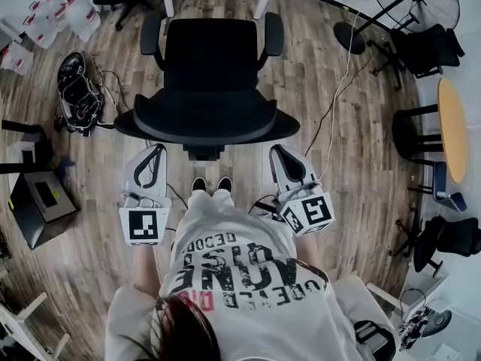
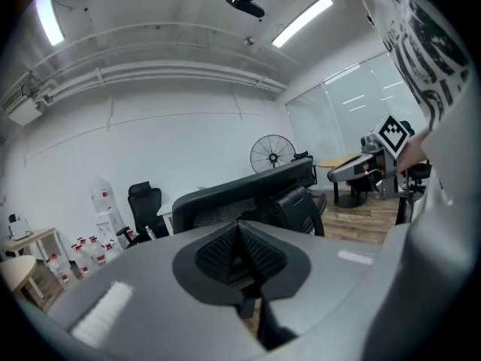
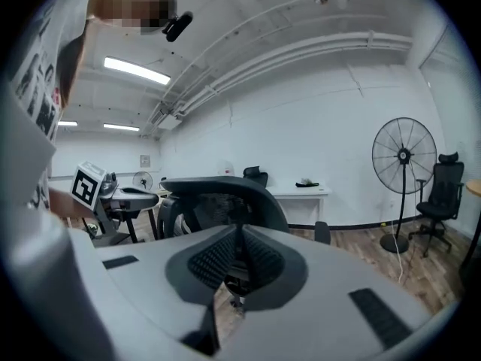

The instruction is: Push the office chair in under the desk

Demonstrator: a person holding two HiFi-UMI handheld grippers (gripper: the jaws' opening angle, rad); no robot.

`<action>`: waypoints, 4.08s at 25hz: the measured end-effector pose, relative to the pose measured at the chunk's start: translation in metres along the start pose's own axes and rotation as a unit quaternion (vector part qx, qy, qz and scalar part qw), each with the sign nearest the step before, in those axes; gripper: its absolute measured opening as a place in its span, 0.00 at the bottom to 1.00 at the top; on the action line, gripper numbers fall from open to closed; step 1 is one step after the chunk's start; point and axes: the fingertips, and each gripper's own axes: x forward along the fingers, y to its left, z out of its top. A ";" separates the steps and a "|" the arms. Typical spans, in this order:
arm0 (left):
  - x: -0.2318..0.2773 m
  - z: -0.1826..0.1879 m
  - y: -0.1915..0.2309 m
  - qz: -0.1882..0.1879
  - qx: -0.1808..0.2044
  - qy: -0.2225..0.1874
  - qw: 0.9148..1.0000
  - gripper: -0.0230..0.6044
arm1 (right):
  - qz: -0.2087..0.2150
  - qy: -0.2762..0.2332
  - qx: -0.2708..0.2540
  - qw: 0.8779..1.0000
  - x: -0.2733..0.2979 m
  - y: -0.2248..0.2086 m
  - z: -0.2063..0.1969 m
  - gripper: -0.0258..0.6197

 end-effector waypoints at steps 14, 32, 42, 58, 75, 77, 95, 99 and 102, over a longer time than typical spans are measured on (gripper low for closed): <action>0.024 -0.079 0.010 -0.106 0.263 0.168 0.944 0.32 | 0.016 0.150 -0.142 0.978 0.025 -0.016 -0.049 0.26; 0.055 -0.125 0.031 -0.160 0.350 0.223 0.896 0.34 | 0.026 0.281 -0.383 0.880 0.042 -0.031 -0.083 0.28; 0.065 -0.120 0.031 -0.160 0.356 0.213 0.896 0.33 | 0.026 0.278 -0.393 0.876 0.049 -0.042 -0.081 0.31; 0.104 -0.120 0.046 -0.158 0.358 0.208 0.896 0.33 | 0.007 0.280 -0.384 0.880 0.082 -0.068 -0.075 0.31; 0.146 -0.110 0.058 -0.145 0.358 0.211 0.898 0.33 | 0.012 0.259 -0.387 0.885 0.111 -0.099 -0.064 0.33; 0.150 -0.111 0.061 -0.140 0.358 0.211 0.899 0.33 | 0.013 0.255 -0.389 0.885 0.116 -0.102 -0.064 0.33; 0.194 -0.102 0.084 -0.134 0.377 0.205 0.893 0.33 | 0.009 0.271 -0.377 0.885 0.156 -0.128 -0.052 0.33; 0.198 -0.103 0.091 -0.137 0.382 0.198 0.892 0.33 | 0.002 0.278 -0.373 0.885 0.163 -0.128 -0.051 0.33; 0.203 -0.102 0.095 -0.133 0.385 0.195 0.892 0.33 | -0.004 0.280 -0.371 0.886 0.169 -0.129 -0.049 0.34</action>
